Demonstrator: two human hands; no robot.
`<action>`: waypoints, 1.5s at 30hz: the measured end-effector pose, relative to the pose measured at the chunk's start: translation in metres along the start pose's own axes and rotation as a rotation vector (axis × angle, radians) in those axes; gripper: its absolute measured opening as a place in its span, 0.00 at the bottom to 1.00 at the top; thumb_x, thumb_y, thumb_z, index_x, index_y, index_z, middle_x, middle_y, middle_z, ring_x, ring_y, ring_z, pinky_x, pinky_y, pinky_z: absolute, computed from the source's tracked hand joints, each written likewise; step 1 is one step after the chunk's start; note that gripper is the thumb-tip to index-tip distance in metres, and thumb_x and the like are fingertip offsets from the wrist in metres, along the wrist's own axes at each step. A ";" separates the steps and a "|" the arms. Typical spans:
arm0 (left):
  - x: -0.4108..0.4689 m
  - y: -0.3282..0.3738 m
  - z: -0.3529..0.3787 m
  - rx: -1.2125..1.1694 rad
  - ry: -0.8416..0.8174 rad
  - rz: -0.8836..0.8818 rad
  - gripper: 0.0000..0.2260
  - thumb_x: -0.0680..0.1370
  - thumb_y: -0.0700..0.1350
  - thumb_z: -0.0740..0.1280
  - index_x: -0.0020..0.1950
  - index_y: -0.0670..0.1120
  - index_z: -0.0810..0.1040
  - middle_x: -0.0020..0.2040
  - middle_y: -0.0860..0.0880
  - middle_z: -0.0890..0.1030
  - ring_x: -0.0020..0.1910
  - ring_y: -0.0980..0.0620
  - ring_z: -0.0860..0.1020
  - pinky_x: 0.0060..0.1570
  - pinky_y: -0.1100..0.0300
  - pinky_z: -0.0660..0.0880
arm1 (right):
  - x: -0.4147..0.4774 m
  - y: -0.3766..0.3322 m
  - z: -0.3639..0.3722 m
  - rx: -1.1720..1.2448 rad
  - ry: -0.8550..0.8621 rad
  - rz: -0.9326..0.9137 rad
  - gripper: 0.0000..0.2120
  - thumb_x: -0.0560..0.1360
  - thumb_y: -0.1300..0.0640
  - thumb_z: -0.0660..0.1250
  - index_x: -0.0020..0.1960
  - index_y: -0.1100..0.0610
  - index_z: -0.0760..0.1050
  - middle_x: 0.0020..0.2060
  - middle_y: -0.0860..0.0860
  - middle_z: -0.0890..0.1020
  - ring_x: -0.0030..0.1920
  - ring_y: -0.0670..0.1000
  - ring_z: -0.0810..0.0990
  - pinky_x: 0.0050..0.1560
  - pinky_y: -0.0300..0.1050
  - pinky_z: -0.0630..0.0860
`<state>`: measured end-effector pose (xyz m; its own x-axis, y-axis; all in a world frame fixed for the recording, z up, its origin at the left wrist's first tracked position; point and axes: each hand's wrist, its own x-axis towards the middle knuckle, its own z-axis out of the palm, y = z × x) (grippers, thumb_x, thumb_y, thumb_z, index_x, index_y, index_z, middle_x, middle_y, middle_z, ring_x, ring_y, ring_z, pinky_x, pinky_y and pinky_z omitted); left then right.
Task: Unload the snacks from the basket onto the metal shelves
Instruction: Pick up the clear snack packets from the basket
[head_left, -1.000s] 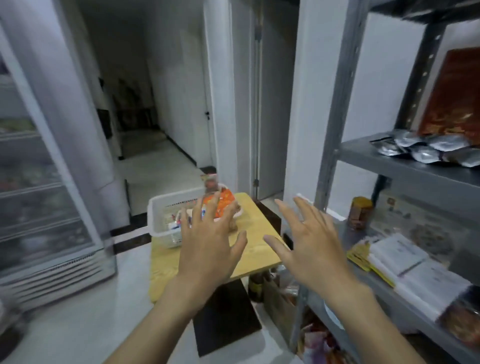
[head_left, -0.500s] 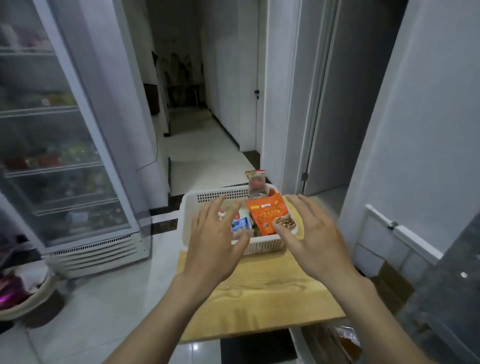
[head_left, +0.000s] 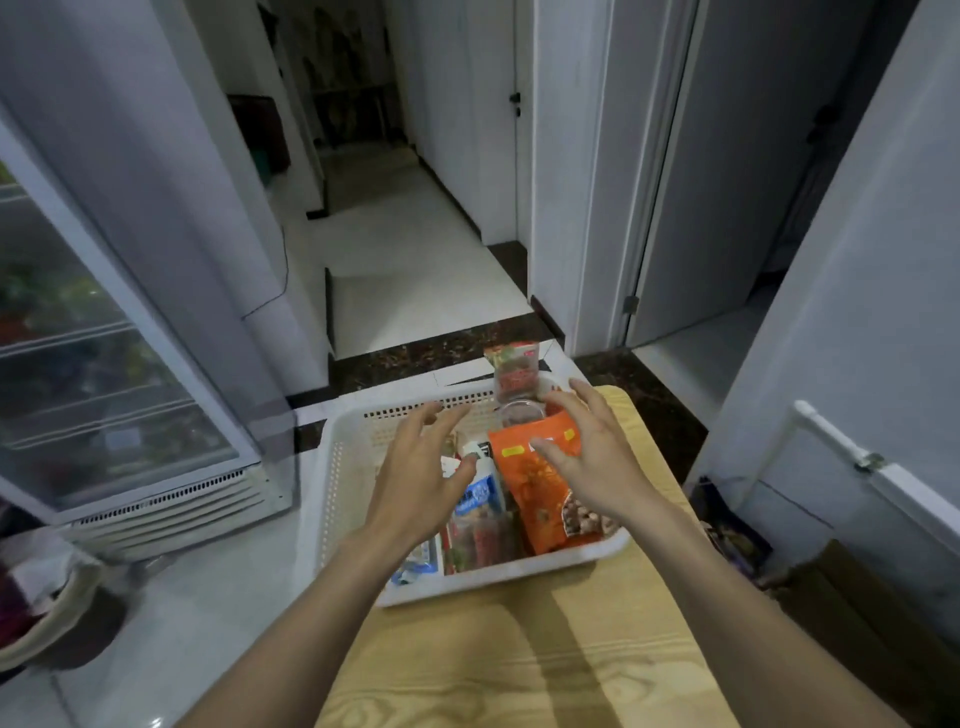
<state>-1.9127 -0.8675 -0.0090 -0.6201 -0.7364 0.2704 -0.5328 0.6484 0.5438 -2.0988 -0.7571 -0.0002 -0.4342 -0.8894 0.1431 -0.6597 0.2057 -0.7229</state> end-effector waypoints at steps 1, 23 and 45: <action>0.011 -0.008 0.005 -0.018 -0.017 0.002 0.22 0.77 0.49 0.69 0.71 0.54 0.71 0.68 0.51 0.70 0.68 0.54 0.68 0.68 0.57 0.68 | 0.014 0.004 0.004 0.019 -0.010 0.012 0.23 0.77 0.50 0.69 0.69 0.41 0.67 0.77 0.47 0.55 0.77 0.50 0.53 0.74 0.50 0.56; 0.140 -0.176 0.109 -0.180 -0.323 -0.141 0.18 0.76 0.36 0.69 0.64 0.49 0.75 0.62 0.50 0.72 0.60 0.56 0.70 0.57 0.76 0.62 | 0.217 0.094 0.095 -0.043 -0.089 0.211 0.19 0.70 0.57 0.76 0.54 0.39 0.75 0.73 0.52 0.62 0.75 0.56 0.56 0.75 0.57 0.55; 0.129 -0.251 0.119 -0.278 -0.717 -0.158 0.15 0.74 0.39 0.69 0.49 0.59 0.77 0.51 0.60 0.81 0.56 0.55 0.76 0.62 0.48 0.67 | 0.214 0.061 0.147 0.334 -0.069 0.071 0.13 0.71 0.69 0.73 0.53 0.56 0.80 0.54 0.52 0.74 0.48 0.26 0.74 0.50 0.19 0.66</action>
<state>-1.9275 -1.1027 -0.2054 -0.8197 -0.4503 -0.3540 -0.5408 0.4046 0.7375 -2.1418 -0.9949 -0.1127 -0.4218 -0.9054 0.0472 -0.3874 0.1329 -0.9123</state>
